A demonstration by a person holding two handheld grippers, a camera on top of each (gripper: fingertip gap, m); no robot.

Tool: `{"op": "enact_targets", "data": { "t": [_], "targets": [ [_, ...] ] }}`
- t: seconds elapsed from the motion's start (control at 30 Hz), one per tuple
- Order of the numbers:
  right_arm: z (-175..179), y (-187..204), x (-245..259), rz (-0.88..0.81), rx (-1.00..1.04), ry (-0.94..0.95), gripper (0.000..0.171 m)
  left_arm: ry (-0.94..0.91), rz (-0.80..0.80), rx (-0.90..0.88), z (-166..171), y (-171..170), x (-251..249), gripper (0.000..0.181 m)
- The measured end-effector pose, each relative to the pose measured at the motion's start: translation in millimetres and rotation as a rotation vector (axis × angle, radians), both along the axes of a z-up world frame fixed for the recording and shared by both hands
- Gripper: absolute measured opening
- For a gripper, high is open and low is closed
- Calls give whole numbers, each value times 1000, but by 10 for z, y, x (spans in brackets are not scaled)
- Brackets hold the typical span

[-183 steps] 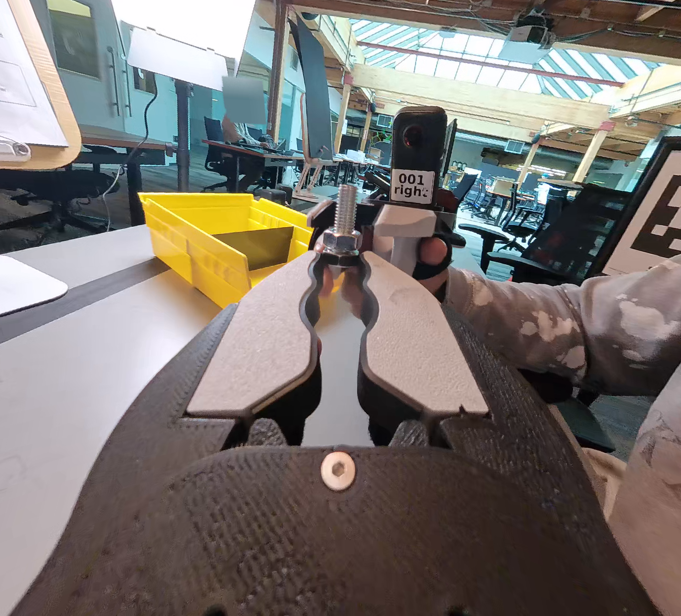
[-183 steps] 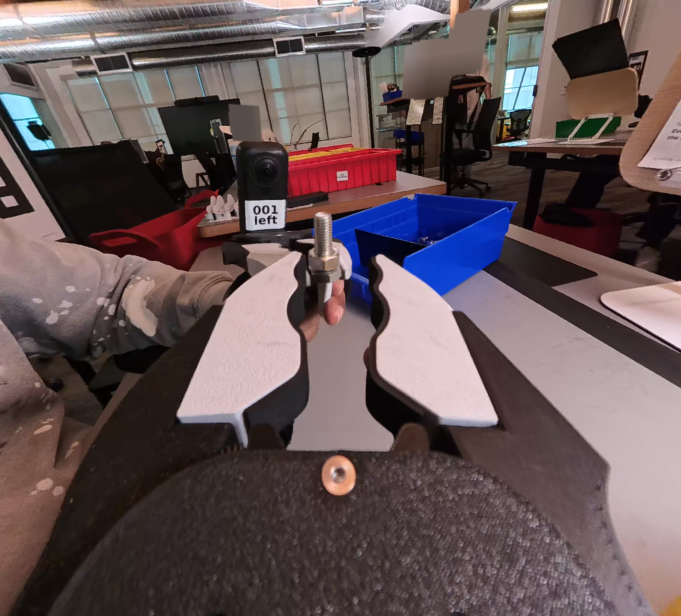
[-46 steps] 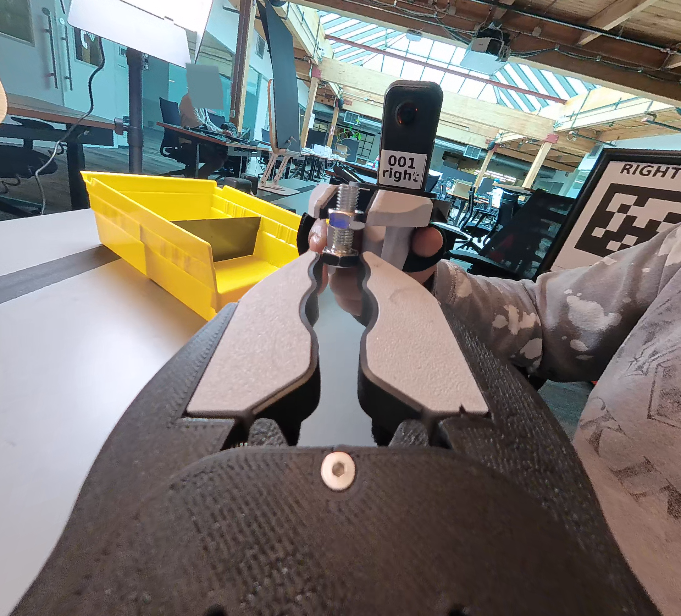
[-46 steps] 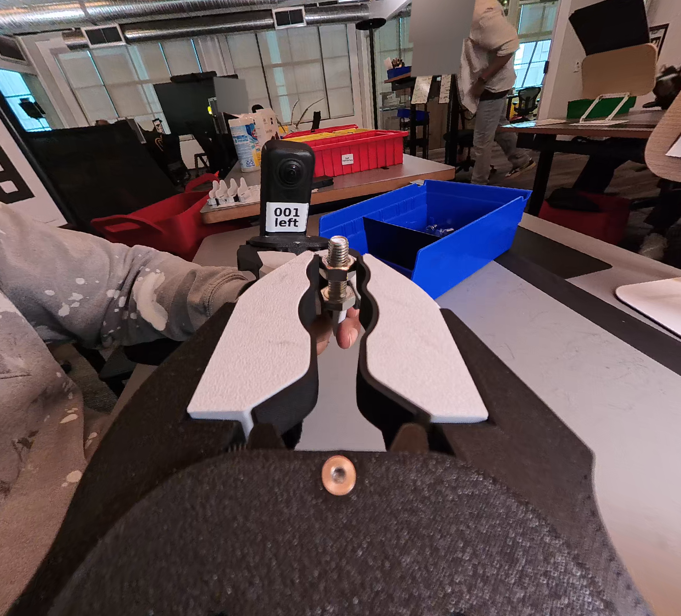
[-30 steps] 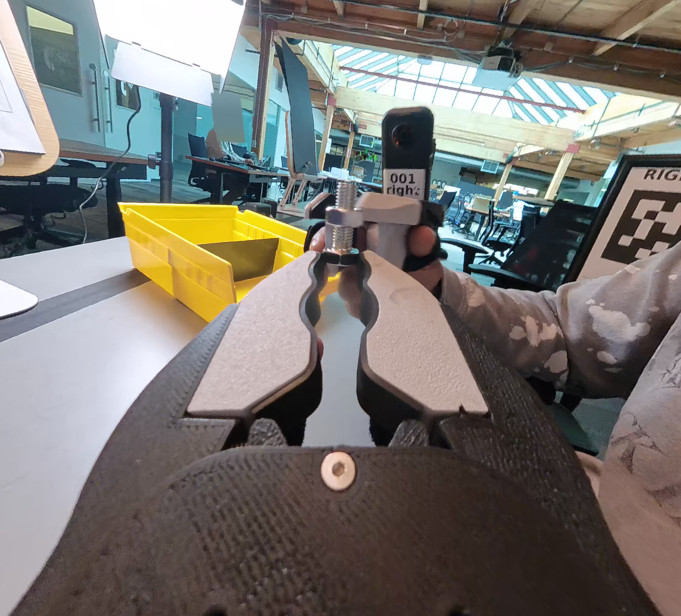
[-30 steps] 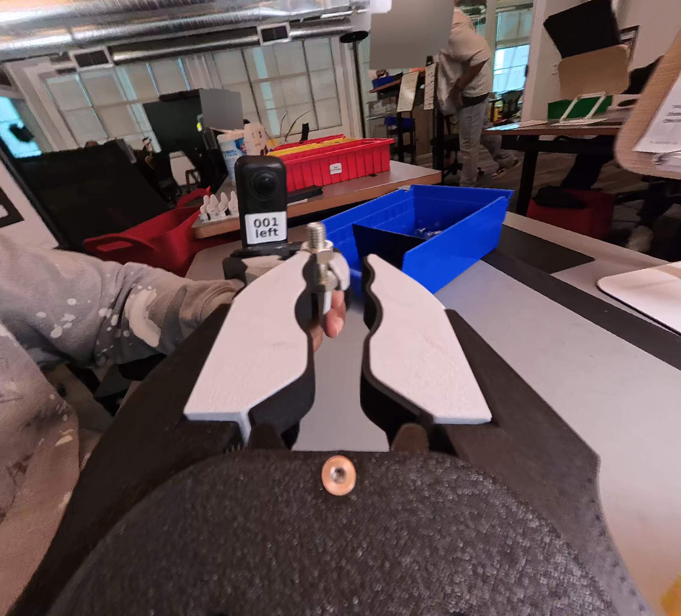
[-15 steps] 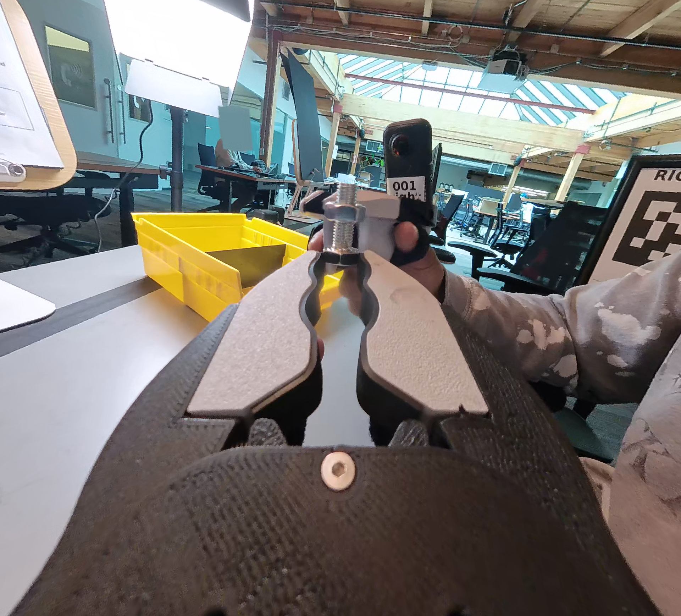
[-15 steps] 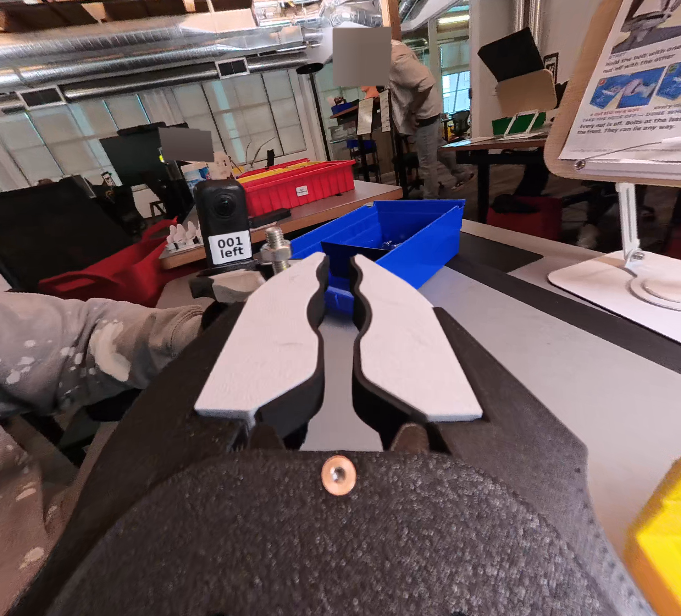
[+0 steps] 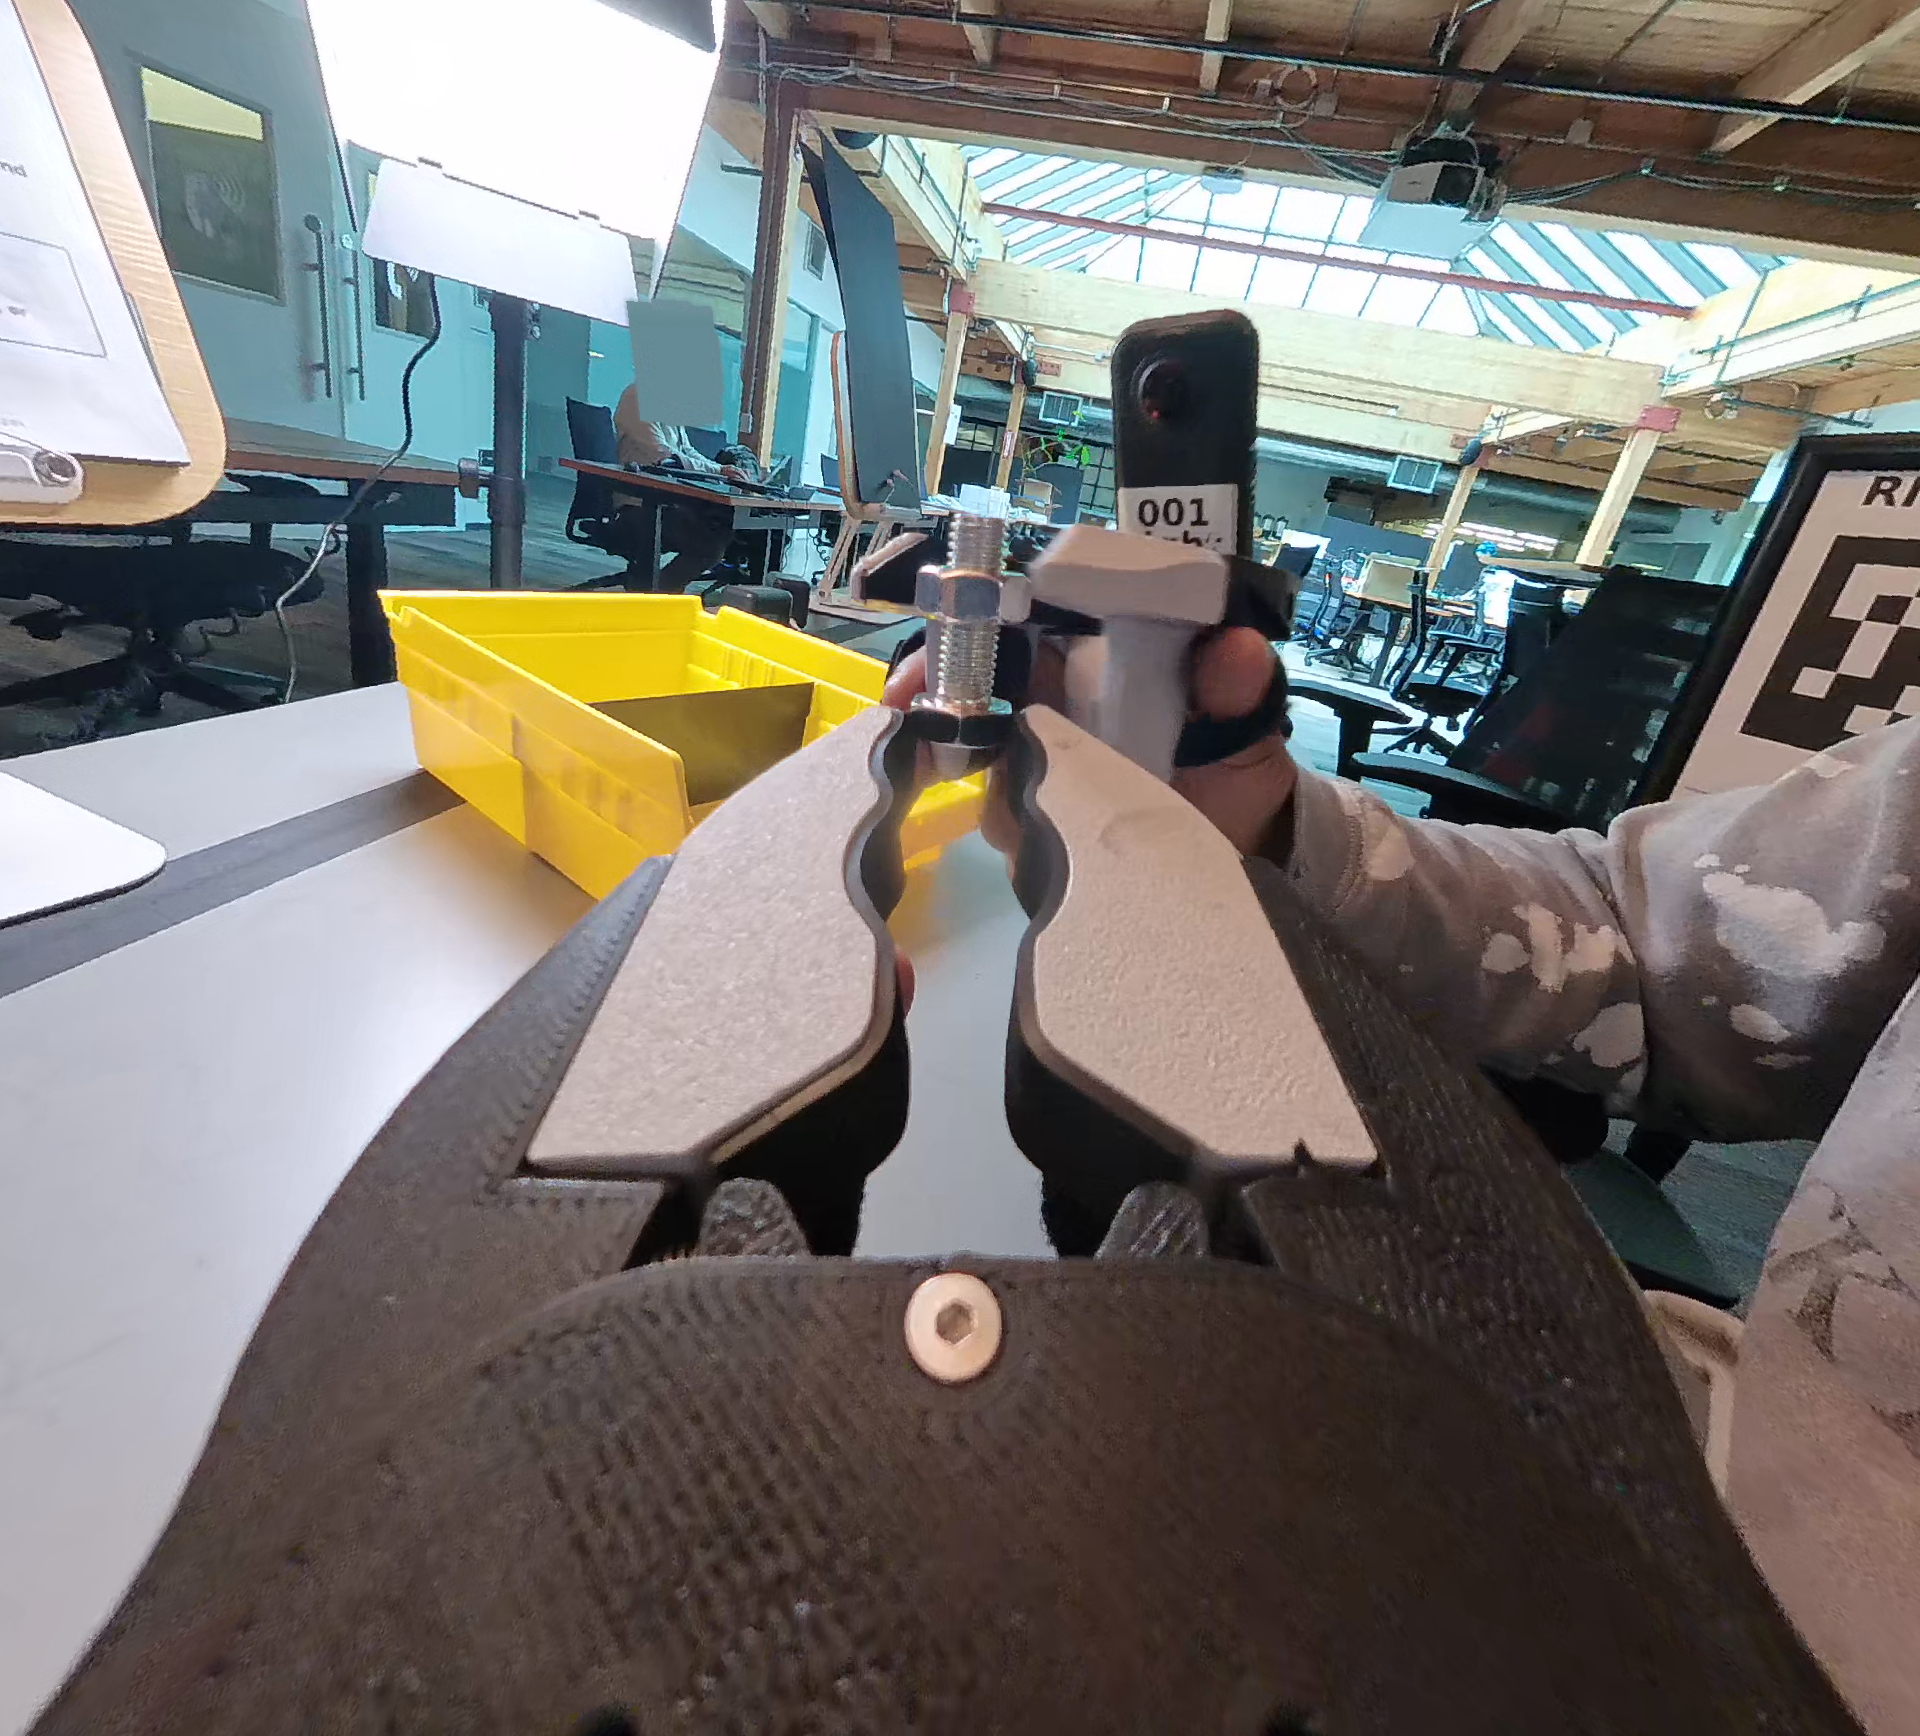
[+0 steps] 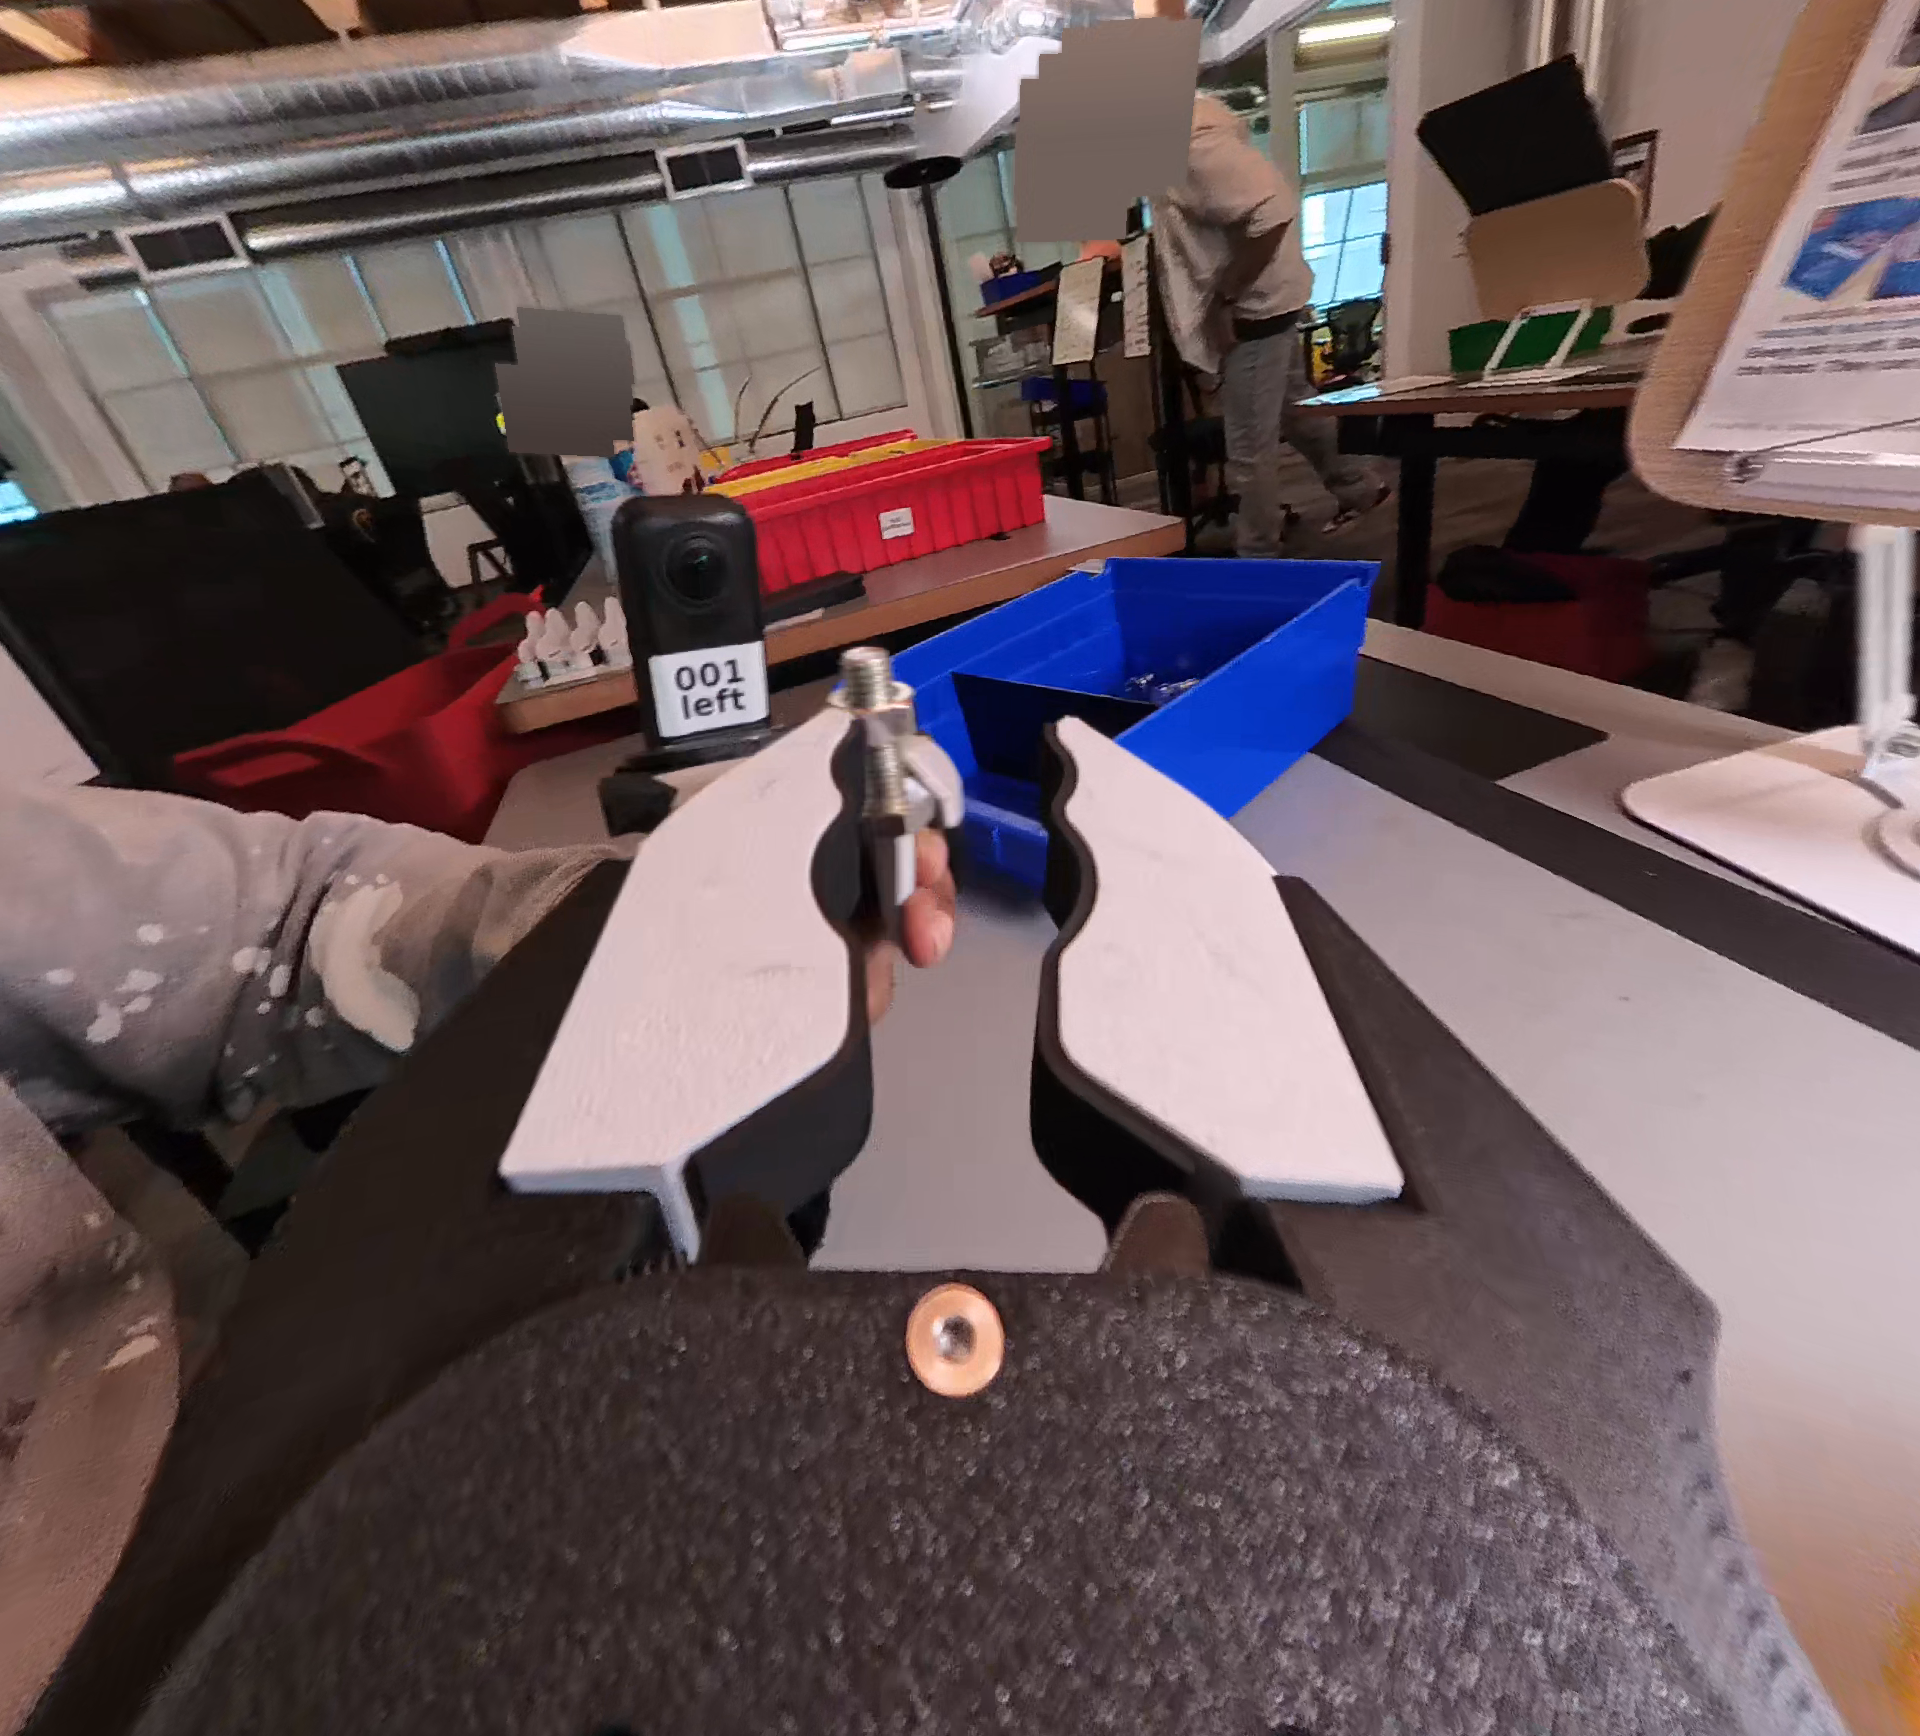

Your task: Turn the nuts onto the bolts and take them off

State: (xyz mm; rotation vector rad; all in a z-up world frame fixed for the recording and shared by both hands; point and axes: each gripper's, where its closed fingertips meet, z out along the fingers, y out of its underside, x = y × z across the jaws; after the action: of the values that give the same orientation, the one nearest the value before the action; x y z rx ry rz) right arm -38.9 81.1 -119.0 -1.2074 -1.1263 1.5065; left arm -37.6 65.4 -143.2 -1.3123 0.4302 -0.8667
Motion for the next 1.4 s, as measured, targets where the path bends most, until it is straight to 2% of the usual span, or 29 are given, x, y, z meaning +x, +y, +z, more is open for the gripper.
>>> {"op": "enact_targets", "data": {
  "t": [0.07,0.13,0.17,0.2,0.23,0.3,0.43,0.53,0.57,0.6,0.67,0.83,0.93,0.97,1.0,1.03,1.1,1.17,1.27,1.33,1.37,1.4],
  "targets": [
    [-41,-118,-60,27,25,-27,39,8,-5,0,-14,-5,29,17],
    [-45,-93,-72,1,39,-25,35,3,3,0,1,-4,22,18],
    [-36,-66,-56,4,22,-20,29,-11,3,-2,11,2,-9,17],
    [-26,34,-29,-36,-10,-13,14,-22,-5,3,28,-7,-32,17],
    [-4,130,9,-73,-24,10,13,-21,4,6,38,-2,-50,18],
    [4,179,42,-72,-38,8,20,-16,5,11,47,-7,-43,18],
    [-12,-76,-41,21,-8,-9,36,-2,-5,0,-7,-3,15,17],
    [-43,-94,-73,29,-21,-19,35,5,-4,3,2,-14,28,17],
    [-42,-66,-64,34,-45,-18,33,-9,0,-3,5,-2,0,17],
    [-52,17,-49,1,-80,-23,14,-28,-10,5,25,-12,-26,18],
    [-56,176,0,-61,-97,-2,11,-28,-3,9,48,-14,-43,18],
    [-19,-41,-43,34,-71,4,35,-10,-5,-3,-2,-4,5,17],
    [-40,-76,-75,27,-42,-10,36,-12,-4,-3,3,-9,15,17],
    [-32,-44,-60,23,-52,-3,32,-30,-3,-5,15,-4,-15,17],
    [-27,60,-36,-22,-81,3,15,-43,-16,2,37,-18,-32,17],
    [-8,158,0,-58,-101,27,13,-39,-8,5,45,-14,-46,17],
    [15,190,38,-44,-119,34,19,-33,-4,10,53,-18,-40,17],
    [37,73,12,-6,-85,26,31,-28,-4,3,24,-10,-20,17],
    [1,-80,-60,19,-46,1,37,-17,-14,0,-2,-14,20,18],
    [0,-35,-52,14,-65,7,35,-24,-8,2,15,-15,6,17],
    [-5,67,-27,-25,-92,8,17,-32,-22,9,34,-31,-3,17],
    [-11,188,7,-74,-108,16,13,-31,-16,10,43,-29,-14,17]
  ]
}}
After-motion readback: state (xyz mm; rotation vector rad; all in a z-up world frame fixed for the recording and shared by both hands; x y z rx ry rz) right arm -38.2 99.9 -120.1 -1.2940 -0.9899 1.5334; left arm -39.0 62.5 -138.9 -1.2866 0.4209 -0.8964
